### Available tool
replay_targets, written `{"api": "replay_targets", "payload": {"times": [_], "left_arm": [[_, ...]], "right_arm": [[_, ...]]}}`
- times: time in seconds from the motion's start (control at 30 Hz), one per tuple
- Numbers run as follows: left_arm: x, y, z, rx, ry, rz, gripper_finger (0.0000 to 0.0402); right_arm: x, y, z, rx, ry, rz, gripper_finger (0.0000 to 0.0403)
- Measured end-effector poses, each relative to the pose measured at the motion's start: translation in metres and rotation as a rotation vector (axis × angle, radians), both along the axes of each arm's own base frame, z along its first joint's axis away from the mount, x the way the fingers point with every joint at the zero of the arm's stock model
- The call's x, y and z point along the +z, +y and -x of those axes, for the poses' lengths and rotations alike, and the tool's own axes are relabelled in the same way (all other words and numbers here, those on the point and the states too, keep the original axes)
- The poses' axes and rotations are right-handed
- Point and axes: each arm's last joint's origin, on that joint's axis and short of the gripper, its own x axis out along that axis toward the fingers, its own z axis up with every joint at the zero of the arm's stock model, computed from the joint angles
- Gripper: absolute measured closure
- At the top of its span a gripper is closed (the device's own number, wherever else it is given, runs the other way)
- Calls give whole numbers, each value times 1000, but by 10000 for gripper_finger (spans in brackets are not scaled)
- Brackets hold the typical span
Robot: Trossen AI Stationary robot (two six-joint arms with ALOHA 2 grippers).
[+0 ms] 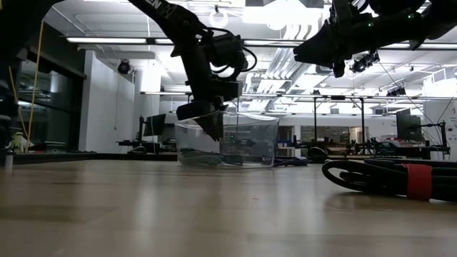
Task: Pick and place USB-C Cables
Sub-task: Put the purple charger cable into the transparent bin
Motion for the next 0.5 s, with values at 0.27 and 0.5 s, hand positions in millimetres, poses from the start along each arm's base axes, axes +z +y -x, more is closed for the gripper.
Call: {"api": "replay_targets", "payload": {"times": [0.27,0.5], "left_arm": [[0,0,0,6,6,-13,291],[0,0,0,10,9,-19,291]], "right_arm": [[0,0,0,-1,1,-3,304],[0,0,0,-1,2,-3,304]]}}
